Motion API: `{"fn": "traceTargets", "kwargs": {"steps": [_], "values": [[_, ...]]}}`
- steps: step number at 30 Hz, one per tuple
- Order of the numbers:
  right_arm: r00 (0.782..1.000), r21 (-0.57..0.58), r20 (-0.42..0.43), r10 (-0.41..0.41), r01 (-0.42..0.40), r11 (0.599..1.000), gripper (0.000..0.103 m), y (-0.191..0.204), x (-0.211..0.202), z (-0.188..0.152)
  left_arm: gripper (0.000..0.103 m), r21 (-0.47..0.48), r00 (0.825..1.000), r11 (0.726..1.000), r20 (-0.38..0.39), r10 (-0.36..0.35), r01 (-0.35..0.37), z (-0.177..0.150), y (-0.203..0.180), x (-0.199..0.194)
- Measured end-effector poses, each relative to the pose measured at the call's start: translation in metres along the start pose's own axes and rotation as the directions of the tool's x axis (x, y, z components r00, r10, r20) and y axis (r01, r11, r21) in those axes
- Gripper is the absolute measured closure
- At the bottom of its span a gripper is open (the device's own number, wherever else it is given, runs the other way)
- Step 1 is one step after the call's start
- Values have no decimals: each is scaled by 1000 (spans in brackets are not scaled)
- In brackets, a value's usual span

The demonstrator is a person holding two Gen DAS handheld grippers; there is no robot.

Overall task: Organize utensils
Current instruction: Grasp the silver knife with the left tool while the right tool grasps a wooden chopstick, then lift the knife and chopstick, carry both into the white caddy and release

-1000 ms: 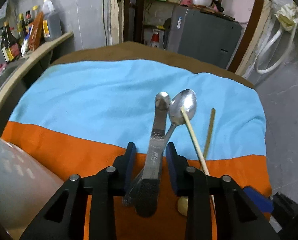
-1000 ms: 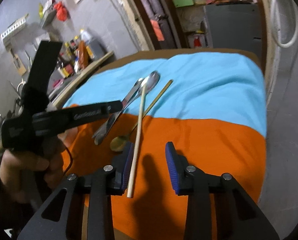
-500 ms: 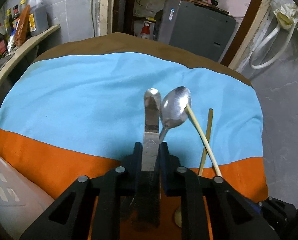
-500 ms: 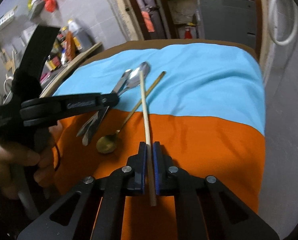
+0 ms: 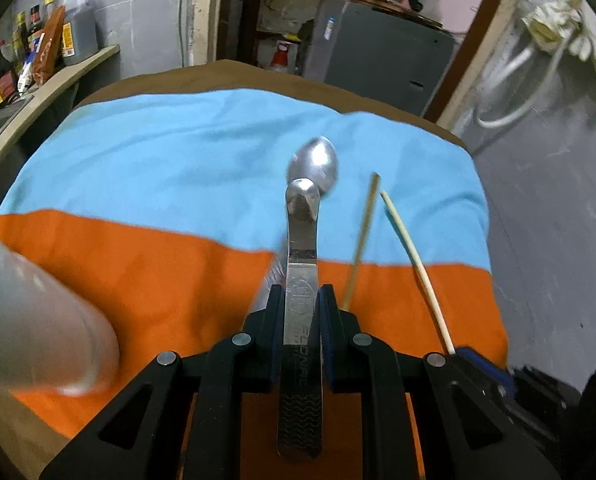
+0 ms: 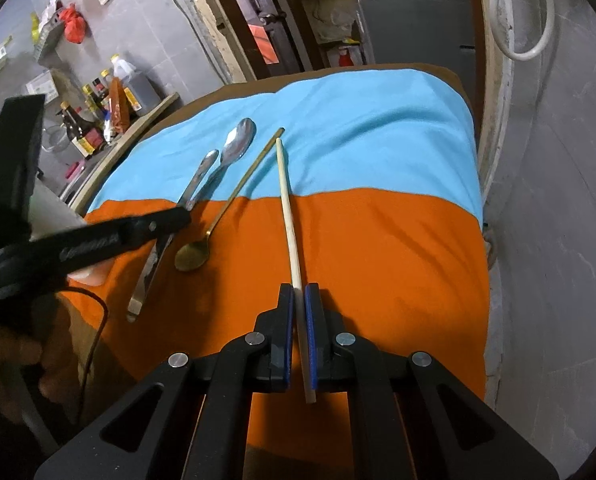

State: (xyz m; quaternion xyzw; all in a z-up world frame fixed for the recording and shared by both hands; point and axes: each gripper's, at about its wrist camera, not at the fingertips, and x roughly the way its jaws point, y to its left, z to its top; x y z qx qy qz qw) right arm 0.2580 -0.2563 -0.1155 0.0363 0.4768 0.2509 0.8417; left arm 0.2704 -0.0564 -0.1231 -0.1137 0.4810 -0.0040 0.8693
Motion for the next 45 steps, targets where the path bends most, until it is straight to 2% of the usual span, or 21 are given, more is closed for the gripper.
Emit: {"fn": "traceTargets", "kwargs": {"steps": [7, 10, 12, 22, 24, 26, 29, 32, 34, 37, 42, 45], "values": [[999, -16, -42, 17, -18, 1000, 96, -3, 6, 10, 89, 35, 998, 999, -63, -2, 4, -11, -4, 4], [998, -46, -54, 12, -14, 999, 89, -1, 10, 20, 89, 46, 996, 999, -87, -11, 15, -7, -4, 8], [998, -60, -63, 20, -24, 998, 81, -2, 15, 30, 89, 54, 995, 998, -97, -14, 20, -5, -3, 9], [990, -97, -138, 8, -22, 995, 81, 7, 44, 63, 89, 75, 991, 997, -131, -26, 36, 11, 1, 19], [988, -102, -152, -17, 2, 995, 84, 10, 47, 66, 89, 90, 991, 996, -133, -15, 27, 13, -3, 21], [987, -122, -158, -43, 24, 992, 97, 15, 49, 66, 89, 92, 992, 996, -129, -10, 22, 13, -5, 20], [989, -74, -148, -17, 6, 997, 99, 12, 48, 65, 90, 67, 994, 997, -105, -36, 44, 9, -1, 16], [993, -12, -110, 44, -45, 999, 100, 7, 38, 59, 90, 42, 994, 995, -63, -87, 90, 3, 3, 4], [995, 13, -34, 92, -91, 996, 100, 7, 22, 51, 90, 49, 994, 993, -19, -110, 111, -4, 2, -7], [991, 6, 69, 110, -111, 994, 100, 10, -2, 38, 90, 55, 989, 988, 40, -146, 143, -11, 2, -24], [970, -27, 214, 113, -110, 994, 100, 21, -35, 21, 90, 93, 966, 977, 154, -207, 194, -21, -4, -61], [948, -40, 299, 110, -103, 994, 100, 28, -58, 12, 90, 127, 953, 972, 209, -221, 198, -24, -14, -80]]}}
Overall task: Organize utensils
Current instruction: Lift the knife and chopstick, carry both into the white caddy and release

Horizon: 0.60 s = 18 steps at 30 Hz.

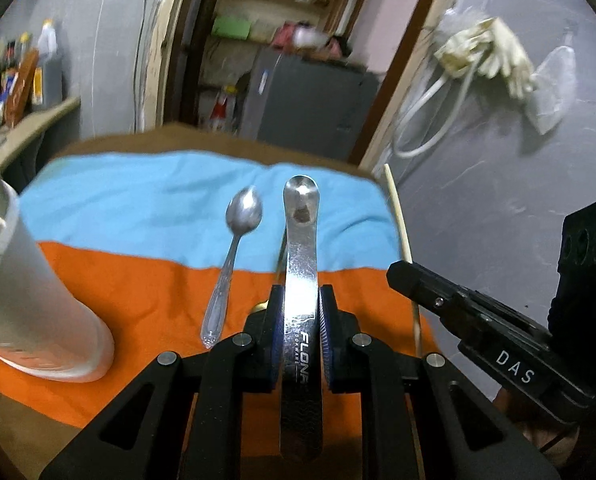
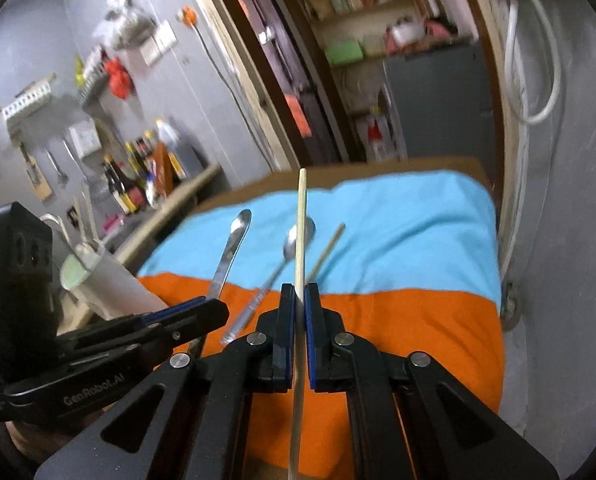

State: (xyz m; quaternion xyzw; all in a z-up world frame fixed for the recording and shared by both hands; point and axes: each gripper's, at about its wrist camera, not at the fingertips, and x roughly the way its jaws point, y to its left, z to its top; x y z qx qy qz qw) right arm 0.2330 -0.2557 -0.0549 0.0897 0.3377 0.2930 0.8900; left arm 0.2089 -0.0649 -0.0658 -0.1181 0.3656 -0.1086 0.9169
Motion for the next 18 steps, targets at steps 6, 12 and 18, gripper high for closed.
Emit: {"fn": "traceTargets", "kwargs": {"steps": [6, 12, 18], "values": [[992, -18, 121, -24, 26, 999, 100, 21, -32, 9, 90, 18, 995, 999, 94, -32, 30, 0, -11, -41], [972, -47, 236, 1, 10, 999, 100, 56, -55, 25, 90, 7, 980, 998, 189, -63, 63, 5, -7, -92], [945, -71, 319, 71, -51, 996, 100, 89, -65, 37, 90, 10, 957, 997, 280, -75, 75, 14, 5, -146]]}}
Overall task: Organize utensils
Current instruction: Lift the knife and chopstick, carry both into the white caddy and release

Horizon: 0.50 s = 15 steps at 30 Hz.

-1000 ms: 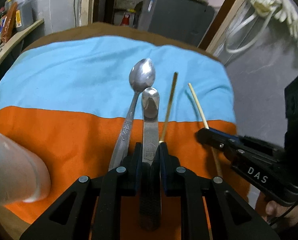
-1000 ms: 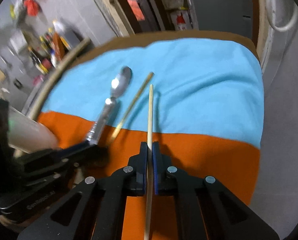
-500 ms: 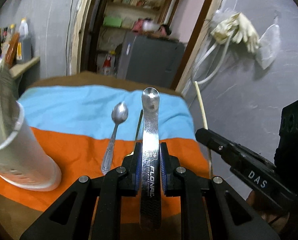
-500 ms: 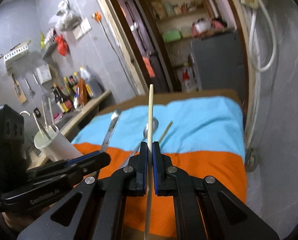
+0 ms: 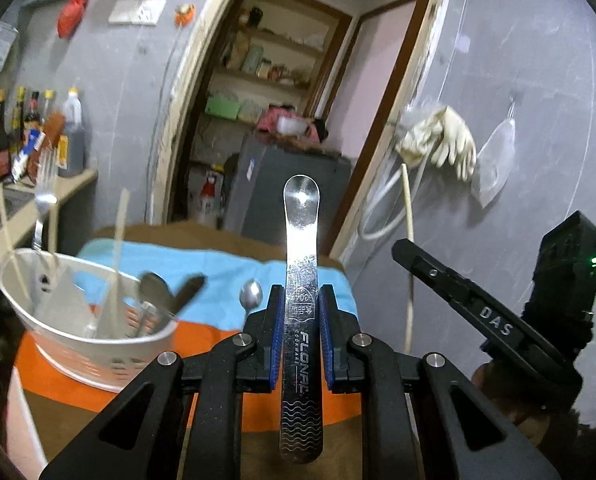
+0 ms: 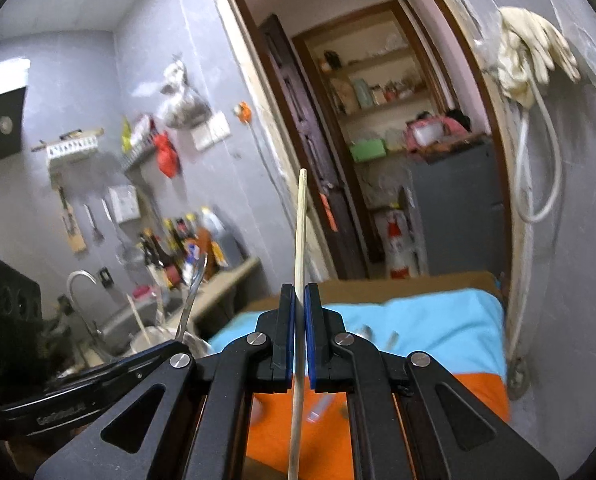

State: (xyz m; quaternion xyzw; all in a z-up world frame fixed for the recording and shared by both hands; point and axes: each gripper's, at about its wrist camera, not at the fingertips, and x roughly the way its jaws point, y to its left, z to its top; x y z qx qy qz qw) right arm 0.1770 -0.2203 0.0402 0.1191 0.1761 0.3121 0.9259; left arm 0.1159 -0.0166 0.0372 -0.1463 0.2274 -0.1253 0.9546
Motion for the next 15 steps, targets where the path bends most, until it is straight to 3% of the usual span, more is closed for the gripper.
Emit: {"fn": "traceTargets", "kwargs": {"steps": [8, 15], "values": [[986, 20, 102, 133, -136, 991, 100, 48, 25, 11, 90, -39, 987, 996, 137, 83, -78, 22, 43, -62], [962, 70, 192, 196, -213, 974, 100, 80, 62, 13, 90, -128, 944, 980, 276, 181, -151, 40, 125, -81]]}}
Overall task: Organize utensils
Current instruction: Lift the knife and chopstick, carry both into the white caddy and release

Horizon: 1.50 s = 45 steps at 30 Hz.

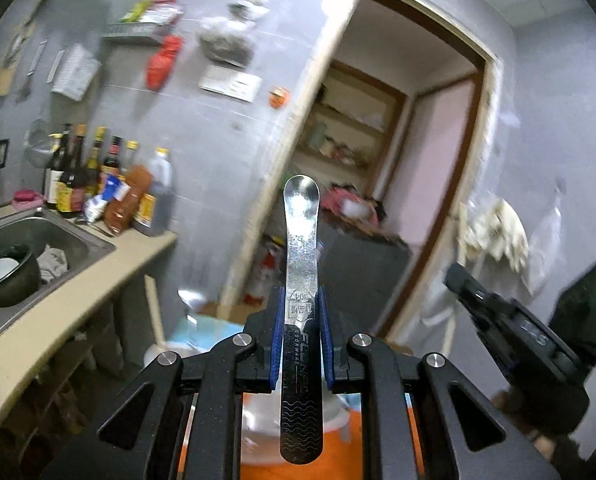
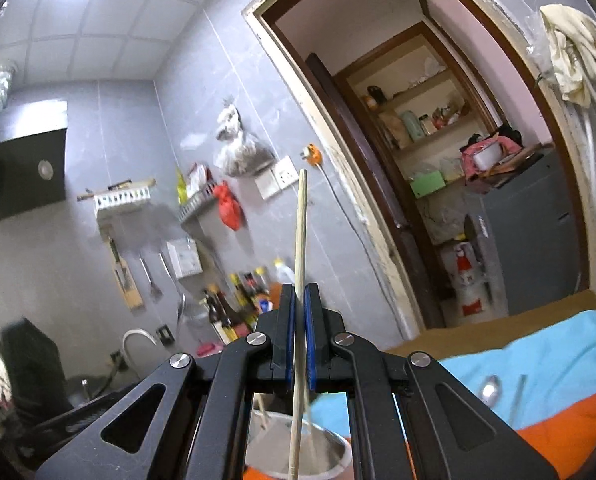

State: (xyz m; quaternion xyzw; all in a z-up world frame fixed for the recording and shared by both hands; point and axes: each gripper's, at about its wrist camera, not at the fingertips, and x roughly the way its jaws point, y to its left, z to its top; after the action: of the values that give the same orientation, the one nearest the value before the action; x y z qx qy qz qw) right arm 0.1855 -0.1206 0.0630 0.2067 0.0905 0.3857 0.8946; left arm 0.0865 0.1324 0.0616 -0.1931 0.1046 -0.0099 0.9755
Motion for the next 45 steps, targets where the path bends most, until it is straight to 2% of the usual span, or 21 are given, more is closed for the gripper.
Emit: {"fn": "traceTargets", "kwargs": {"steps": [5, 10, 14, 23, 32, 39, 45], "values": [[1000, -1, 17, 4, -4, 1000, 100, 5, 23, -15, 90, -91, 998, 996, 51, 24, -20, 6, 56, 14], [1000, -18, 11, -13, 13, 1000, 100, 2, 33, -33, 90, -144, 998, 990, 64, 20, -11, -2, 85, 30], [1000, -36, 1, -14, 14, 999, 100, 0, 39, -41, 90, -133, 997, 991, 72, 15, -5, -11, 87, 37], [1000, -95, -22, 2, -4, 995, 100, 8, 51, -58, 90, -88, 995, 995, 75, 62, -56, -34, 84, 49], [997, -163, -77, -24, 11, 987, 100, 18, 58, -72, 90, -59, 994, 995, 70, 80, -76, -47, 85, 54], [994, -180, -106, -39, 20, 984, 99, 20, 57, -73, 89, -10, 998, 998, 18, 67, -67, -53, 80, 54], [989, -170, -138, -52, 29, 985, 94, 17, 55, -69, 89, -22, 998, 998, -24, 59, -60, -50, 82, 51]]}}
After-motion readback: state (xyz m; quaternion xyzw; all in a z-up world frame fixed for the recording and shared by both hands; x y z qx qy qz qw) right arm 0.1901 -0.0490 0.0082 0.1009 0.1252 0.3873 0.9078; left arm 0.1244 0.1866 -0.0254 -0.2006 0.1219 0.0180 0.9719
